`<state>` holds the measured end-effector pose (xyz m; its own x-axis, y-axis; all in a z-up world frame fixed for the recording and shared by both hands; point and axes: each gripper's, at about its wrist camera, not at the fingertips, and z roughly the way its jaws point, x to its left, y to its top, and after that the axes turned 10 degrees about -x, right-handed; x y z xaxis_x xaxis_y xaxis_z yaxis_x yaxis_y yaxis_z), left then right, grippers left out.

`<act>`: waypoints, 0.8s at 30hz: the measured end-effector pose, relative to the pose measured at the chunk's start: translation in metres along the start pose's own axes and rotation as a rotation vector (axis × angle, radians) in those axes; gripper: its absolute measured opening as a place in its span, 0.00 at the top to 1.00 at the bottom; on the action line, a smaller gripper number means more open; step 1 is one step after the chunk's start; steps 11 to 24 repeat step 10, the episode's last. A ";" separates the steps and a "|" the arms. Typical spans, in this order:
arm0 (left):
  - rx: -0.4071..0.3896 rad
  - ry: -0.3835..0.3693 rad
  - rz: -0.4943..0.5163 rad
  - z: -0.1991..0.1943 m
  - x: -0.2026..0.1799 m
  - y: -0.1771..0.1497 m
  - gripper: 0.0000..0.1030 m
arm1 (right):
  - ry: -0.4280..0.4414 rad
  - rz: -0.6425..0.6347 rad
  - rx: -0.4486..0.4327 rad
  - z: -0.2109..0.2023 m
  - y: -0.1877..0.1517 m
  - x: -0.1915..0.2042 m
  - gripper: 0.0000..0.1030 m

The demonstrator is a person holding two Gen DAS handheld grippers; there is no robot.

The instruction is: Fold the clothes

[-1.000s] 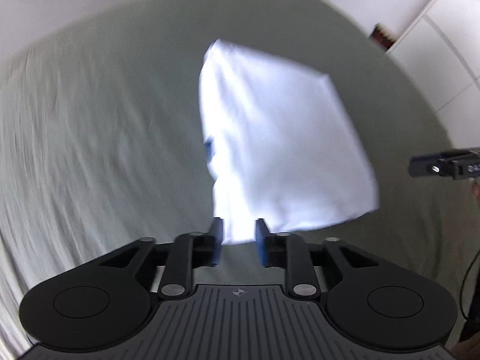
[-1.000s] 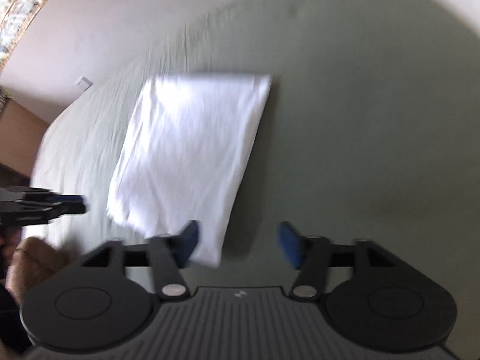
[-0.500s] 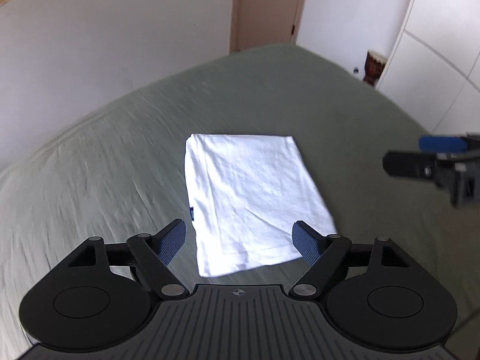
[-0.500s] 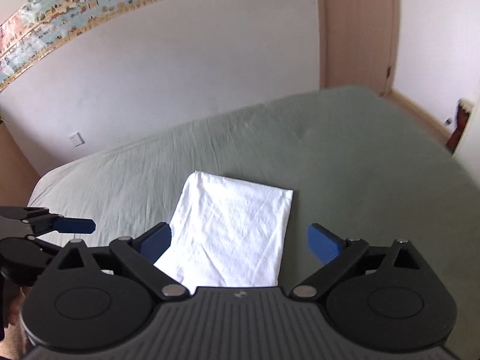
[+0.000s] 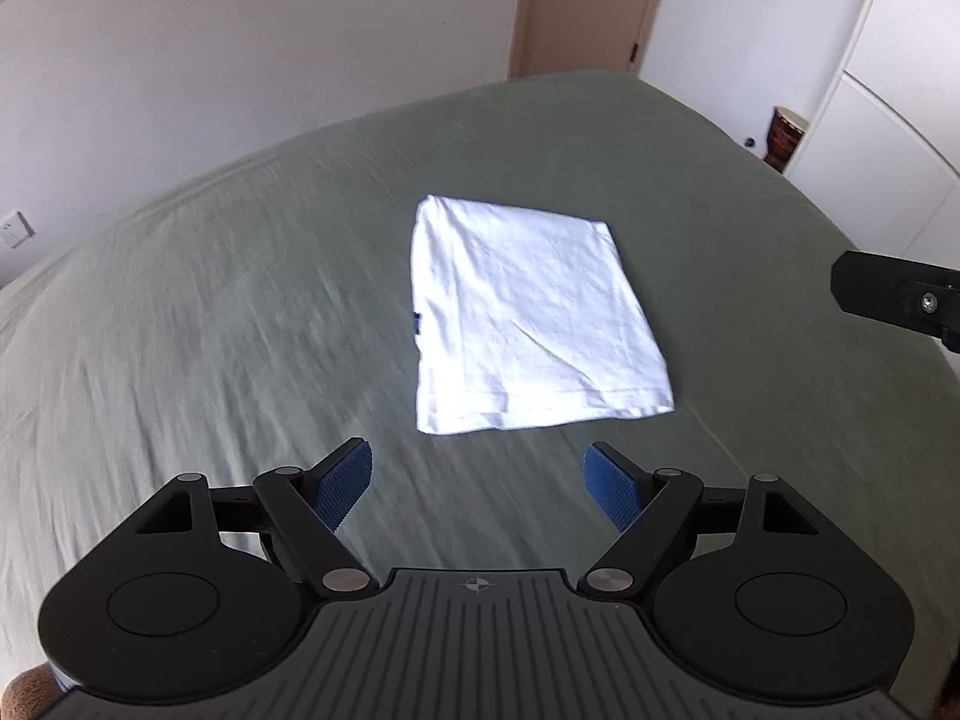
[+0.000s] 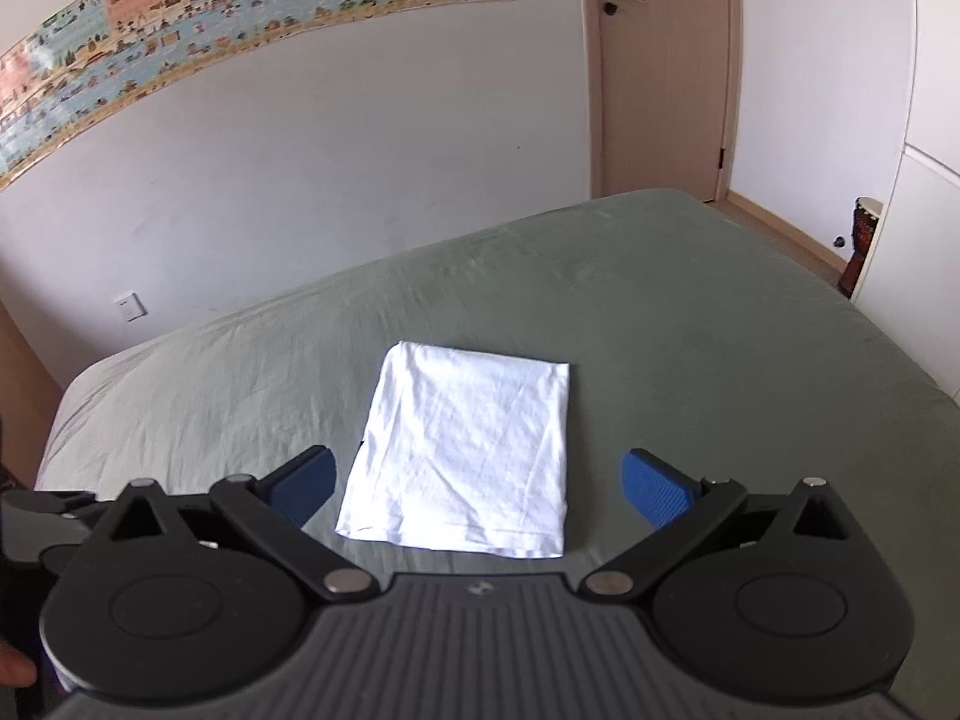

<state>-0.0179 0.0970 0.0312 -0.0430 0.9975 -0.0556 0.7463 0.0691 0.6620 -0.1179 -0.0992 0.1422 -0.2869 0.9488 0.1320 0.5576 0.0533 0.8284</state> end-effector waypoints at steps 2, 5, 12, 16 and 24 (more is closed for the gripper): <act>0.001 0.006 -0.016 0.000 0.001 0.000 0.24 | -0.018 -0.007 -0.007 0.001 -0.002 0.001 0.01; -0.002 0.007 -0.032 0.001 0.003 0.001 0.24 | -0.027 -0.013 -0.003 0.005 -0.003 0.001 0.01; -0.022 0.011 -0.026 -0.001 -0.001 0.003 0.24 | -0.020 -0.023 0.005 0.010 -0.004 0.003 0.01; -0.022 0.011 -0.026 -0.001 -0.001 0.003 0.24 | -0.020 -0.023 0.005 0.010 -0.004 0.003 0.01; -0.022 0.011 -0.026 -0.001 -0.001 0.003 0.24 | -0.020 -0.023 0.005 0.010 -0.004 0.003 0.01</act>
